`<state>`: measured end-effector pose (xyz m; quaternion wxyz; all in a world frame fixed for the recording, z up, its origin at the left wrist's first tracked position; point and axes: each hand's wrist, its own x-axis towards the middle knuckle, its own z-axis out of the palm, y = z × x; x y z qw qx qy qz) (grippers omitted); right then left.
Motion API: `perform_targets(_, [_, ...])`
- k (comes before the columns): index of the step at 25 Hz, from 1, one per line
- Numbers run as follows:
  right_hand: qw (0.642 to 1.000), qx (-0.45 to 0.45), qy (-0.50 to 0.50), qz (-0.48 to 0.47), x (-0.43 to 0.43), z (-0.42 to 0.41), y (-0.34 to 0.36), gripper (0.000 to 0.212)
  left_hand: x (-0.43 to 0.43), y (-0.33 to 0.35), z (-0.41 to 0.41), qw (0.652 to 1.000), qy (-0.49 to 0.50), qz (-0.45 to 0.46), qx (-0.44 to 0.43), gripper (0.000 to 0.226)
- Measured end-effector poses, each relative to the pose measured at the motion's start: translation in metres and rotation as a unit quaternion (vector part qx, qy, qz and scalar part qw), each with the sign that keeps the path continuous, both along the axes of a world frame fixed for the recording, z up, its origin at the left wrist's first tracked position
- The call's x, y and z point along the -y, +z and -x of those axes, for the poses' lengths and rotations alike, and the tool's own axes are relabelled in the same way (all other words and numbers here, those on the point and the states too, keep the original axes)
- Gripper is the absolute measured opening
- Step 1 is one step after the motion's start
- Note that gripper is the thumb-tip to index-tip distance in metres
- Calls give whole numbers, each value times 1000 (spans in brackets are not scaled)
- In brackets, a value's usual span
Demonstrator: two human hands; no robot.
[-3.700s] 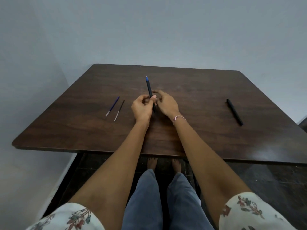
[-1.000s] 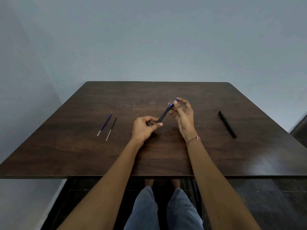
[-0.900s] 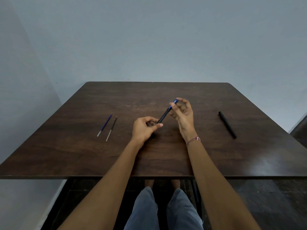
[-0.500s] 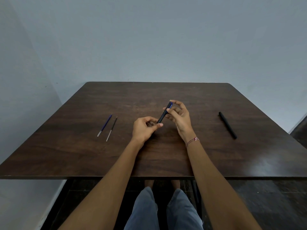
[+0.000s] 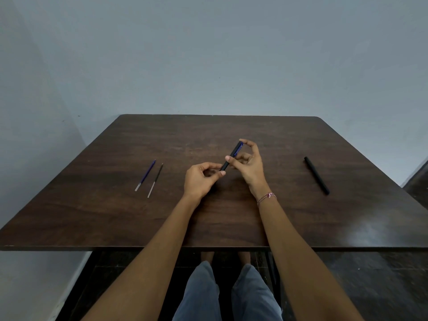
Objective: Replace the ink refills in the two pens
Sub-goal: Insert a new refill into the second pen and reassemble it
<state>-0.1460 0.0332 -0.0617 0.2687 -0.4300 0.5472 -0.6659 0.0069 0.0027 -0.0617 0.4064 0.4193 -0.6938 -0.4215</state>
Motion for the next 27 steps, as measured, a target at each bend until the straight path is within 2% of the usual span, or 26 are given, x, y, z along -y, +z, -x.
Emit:
perform_targets(5, [993,82,-81,26,0,8,2,59,-1,2,1,1000,-4,0,19,19])
perform_targets(12, [990,104,-92,20,0,9,2,56,1,2,1,999,-33,-12,28,26])
perform_targets(20, [990,105,-94,3,2,11,-1,58,1,1,1,997,-61,6,52,33])
perform_targets(27, [998,56,-26,-33,2,9,-3,80,2,-2,-1,998,-64,-15,23,30])
